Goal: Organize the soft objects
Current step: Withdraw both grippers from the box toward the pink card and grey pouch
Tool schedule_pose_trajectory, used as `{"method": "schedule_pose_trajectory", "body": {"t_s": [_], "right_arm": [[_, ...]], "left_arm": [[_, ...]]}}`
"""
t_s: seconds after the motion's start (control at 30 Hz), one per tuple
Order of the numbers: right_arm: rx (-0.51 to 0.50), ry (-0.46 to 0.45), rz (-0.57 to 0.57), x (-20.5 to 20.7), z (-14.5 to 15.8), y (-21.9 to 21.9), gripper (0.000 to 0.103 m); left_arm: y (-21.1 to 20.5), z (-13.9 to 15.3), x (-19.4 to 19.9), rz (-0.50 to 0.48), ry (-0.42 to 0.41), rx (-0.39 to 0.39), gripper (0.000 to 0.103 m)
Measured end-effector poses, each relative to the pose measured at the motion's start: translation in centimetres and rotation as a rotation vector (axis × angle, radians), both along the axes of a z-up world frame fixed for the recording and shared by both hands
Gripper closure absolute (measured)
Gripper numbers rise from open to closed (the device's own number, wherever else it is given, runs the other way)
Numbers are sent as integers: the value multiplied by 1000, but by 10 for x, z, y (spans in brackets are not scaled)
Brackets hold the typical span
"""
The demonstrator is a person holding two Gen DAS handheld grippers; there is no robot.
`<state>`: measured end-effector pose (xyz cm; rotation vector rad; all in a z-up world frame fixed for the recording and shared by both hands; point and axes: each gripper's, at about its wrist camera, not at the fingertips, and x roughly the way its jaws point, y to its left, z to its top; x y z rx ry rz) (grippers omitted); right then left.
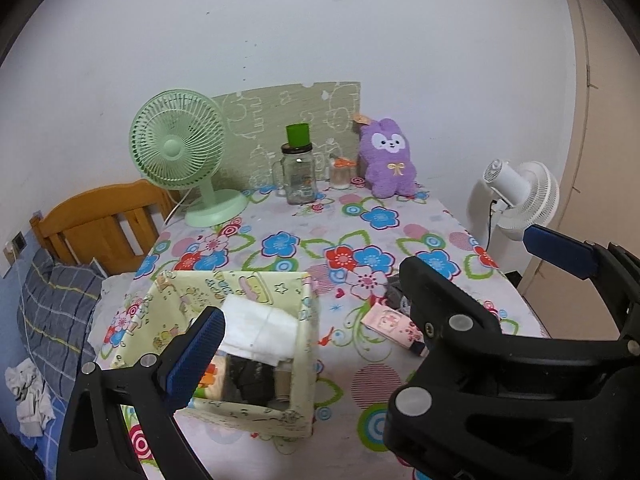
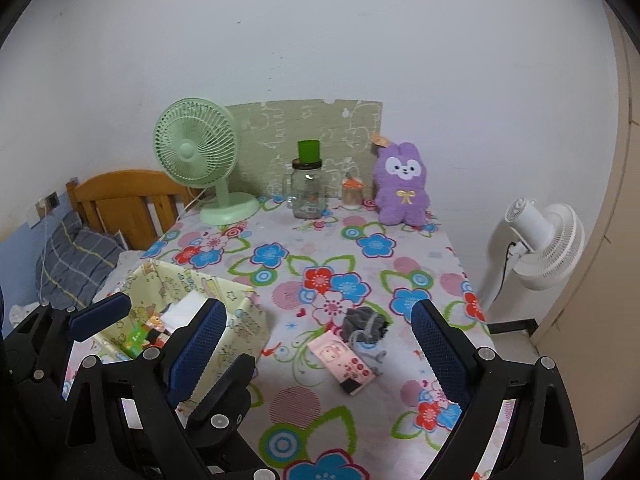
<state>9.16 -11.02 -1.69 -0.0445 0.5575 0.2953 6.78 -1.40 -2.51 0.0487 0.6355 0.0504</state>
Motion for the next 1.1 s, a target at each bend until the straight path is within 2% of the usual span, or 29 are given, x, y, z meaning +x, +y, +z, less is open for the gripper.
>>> {"method": "schedule_pose_trajectory", "body": {"t_s": [0.6, 0.8, 1.1], "right_arm": [[12, 12, -58, 4, -9, -36, 8], [24, 33, -72, 13, -19, -46, 8], [21, 58, -84, 28, -39, -57, 8]], "left_arm": [[-33, -7, 11, -60, 2, -9, 3], [-40, -15, 17, -86, 19, -31, 3], [-51, -36, 34, -89, 51, -22, 3]]}}
